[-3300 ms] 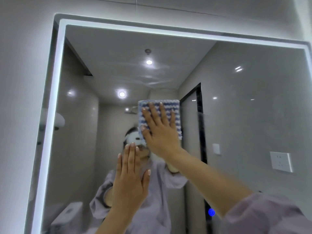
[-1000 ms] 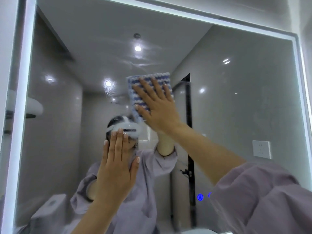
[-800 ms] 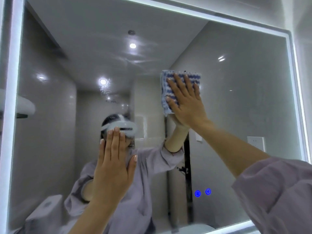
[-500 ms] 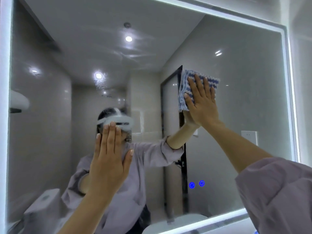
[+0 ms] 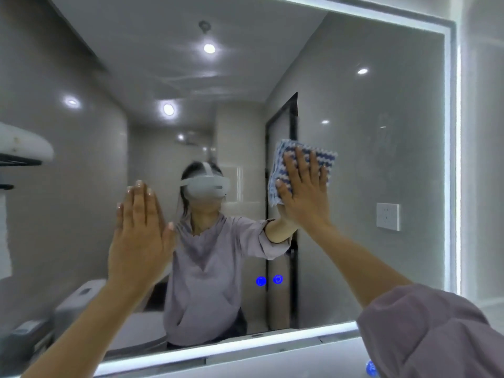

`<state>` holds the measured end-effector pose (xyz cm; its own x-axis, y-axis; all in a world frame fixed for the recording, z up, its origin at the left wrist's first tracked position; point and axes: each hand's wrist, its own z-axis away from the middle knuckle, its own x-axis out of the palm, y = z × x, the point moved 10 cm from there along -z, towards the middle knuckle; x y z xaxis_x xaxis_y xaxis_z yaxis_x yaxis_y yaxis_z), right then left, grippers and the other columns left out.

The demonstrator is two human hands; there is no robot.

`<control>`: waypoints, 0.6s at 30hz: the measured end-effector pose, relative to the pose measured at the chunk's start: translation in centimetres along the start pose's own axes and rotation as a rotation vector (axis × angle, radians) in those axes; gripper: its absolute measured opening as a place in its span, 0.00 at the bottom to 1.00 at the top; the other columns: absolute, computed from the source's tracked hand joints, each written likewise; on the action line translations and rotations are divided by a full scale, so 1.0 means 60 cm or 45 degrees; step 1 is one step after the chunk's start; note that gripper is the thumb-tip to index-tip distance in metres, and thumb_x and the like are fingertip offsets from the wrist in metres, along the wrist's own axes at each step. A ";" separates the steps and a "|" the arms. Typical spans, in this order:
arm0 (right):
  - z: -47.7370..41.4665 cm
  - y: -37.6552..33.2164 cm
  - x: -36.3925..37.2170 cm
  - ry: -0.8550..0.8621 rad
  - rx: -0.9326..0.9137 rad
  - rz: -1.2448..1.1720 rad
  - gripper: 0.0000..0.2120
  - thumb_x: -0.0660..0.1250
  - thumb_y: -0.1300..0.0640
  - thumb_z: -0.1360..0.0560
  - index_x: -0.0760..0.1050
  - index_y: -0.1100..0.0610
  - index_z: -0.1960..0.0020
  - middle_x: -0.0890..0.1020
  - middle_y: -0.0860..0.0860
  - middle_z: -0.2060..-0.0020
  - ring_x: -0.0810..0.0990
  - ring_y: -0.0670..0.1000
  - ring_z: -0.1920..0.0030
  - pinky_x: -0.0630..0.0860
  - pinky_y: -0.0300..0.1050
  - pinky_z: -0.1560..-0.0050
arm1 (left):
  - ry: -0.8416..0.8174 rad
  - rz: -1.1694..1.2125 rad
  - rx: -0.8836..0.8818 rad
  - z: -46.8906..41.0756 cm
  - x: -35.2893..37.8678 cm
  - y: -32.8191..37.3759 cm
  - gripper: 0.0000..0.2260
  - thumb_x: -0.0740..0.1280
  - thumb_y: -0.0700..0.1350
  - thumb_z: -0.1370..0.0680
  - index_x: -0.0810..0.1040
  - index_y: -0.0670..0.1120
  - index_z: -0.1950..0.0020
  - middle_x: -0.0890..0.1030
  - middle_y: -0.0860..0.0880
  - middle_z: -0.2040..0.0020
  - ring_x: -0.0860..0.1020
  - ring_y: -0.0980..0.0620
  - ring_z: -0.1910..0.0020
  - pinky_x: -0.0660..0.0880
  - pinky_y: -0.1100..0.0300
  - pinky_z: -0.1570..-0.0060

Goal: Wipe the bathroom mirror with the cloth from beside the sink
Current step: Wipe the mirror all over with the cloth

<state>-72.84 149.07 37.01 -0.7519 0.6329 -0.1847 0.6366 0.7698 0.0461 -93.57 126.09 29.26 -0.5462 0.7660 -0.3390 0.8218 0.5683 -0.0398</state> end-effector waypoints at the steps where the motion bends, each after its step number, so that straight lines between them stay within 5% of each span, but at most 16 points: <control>1: 0.011 -0.002 0.000 -0.019 -0.034 -0.008 0.30 0.41 0.40 0.19 0.45 0.51 0.21 0.49 0.52 0.22 0.42 0.55 0.22 0.41 0.55 0.24 | -0.027 0.000 0.001 0.009 0.007 0.022 0.30 0.42 0.53 0.19 0.46 0.33 0.25 0.47 0.33 0.23 0.47 0.37 0.23 0.51 0.41 0.26; 6: 0.078 0.020 -0.007 -0.150 -0.141 -0.056 0.30 0.45 0.41 0.20 0.52 0.52 0.22 0.52 0.52 0.22 0.44 0.55 0.23 0.39 0.55 0.25 | -0.105 -0.005 0.067 0.055 0.048 0.203 0.30 0.42 0.53 0.19 0.50 0.33 0.24 0.50 0.34 0.23 0.51 0.37 0.24 0.54 0.43 0.26; 12: 0.149 0.059 0.002 -0.334 -0.298 -0.025 0.29 0.44 0.40 0.19 0.42 0.49 0.22 0.43 0.49 0.22 0.39 0.55 0.23 0.34 0.53 0.25 | 0.004 0.046 0.084 0.069 0.013 0.343 0.28 0.53 0.48 0.22 0.55 0.34 0.26 0.63 0.33 0.27 0.64 0.35 0.28 0.62 0.44 0.31; 18: 0.151 0.070 0.007 -0.454 -0.360 -0.105 0.30 0.39 0.38 0.20 0.33 0.46 0.24 0.33 0.46 0.25 0.33 0.52 0.24 0.30 0.52 0.26 | -0.007 0.041 0.096 0.052 -0.023 0.394 0.27 0.43 0.53 0.18 0.54 0.35 0.27 0.66 0.32 0.29 0.67 0.33 0.31 0.63 0.40 0.36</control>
<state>-68.95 151.82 28.24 -0.6605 0.5390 -0.5226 0.4683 0.8399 0.2744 -72.87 137.54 25.82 -0.5187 0.7817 -0.3462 0.8488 0.5192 -0.0996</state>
